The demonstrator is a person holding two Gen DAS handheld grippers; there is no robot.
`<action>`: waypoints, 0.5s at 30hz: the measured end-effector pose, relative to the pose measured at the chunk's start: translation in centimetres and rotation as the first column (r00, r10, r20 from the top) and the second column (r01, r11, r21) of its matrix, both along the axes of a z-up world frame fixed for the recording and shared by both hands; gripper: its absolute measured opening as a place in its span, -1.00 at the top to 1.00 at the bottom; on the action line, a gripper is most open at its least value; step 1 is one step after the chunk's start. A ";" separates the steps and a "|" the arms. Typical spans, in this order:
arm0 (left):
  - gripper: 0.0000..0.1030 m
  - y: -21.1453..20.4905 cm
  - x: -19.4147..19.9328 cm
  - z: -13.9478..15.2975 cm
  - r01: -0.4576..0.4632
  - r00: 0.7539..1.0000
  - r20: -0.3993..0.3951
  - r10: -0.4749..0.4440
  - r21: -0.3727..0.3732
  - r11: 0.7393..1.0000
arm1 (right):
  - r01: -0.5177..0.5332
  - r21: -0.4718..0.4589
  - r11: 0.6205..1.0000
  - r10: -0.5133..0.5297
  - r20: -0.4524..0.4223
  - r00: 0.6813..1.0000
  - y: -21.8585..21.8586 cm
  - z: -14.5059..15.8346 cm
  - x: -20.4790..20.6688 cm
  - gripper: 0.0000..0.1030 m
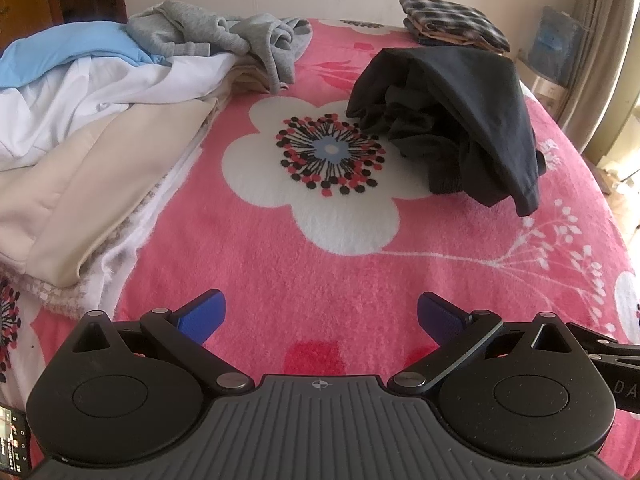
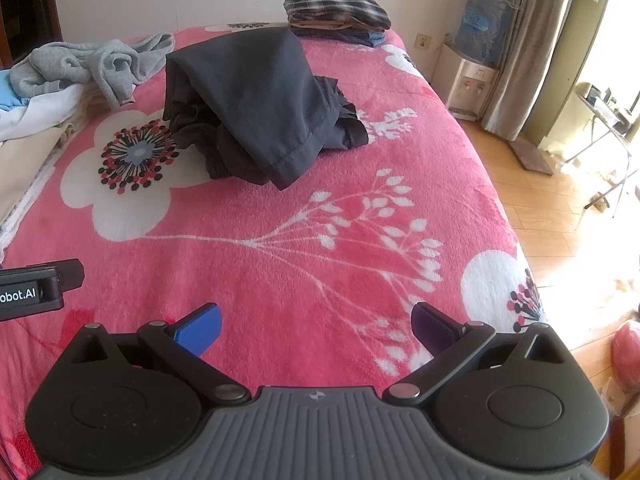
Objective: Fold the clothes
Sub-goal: 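Move both grippers open toward the crumpled dark grey trousers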
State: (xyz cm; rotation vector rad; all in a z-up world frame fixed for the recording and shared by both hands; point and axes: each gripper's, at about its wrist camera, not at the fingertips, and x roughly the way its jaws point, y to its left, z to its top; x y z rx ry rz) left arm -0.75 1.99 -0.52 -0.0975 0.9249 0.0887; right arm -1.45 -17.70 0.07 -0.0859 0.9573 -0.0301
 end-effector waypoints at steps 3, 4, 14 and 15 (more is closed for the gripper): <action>-1.00 0.0 0.0 -0.1 -0.001 1.000 -0.002 0.001 0.001 1.000 | 0.001 -0.001 1.000 -0.001 -0.002 1.000 0.0 0.0 0.0 -1.00; -1.00 0.0 0.0 -0.1 -0.001 1.000 -0.002 0.001 0.000 1.000 | 0.001 -0.001 1.000 -0.001 -0.002 1.000 0.0 0.0 0.0 -1.00; -1.00 0.1 0.1 -0.4 -0.008 1.000 -0.003 0.008 0.009 1.000 | 0.002 0.000 1.000 -0.002 -0.010 1.000 -0.1 -0.3 0.1 -1.00; -1.00 0.1 0.1 -0.5 -0.008 1.000 -0.002 0.008 0.009 1.000 | 0.004 0.000 1.000 -0.004 -0.010 1.000 -0.1 -0.3 0.1 -1.00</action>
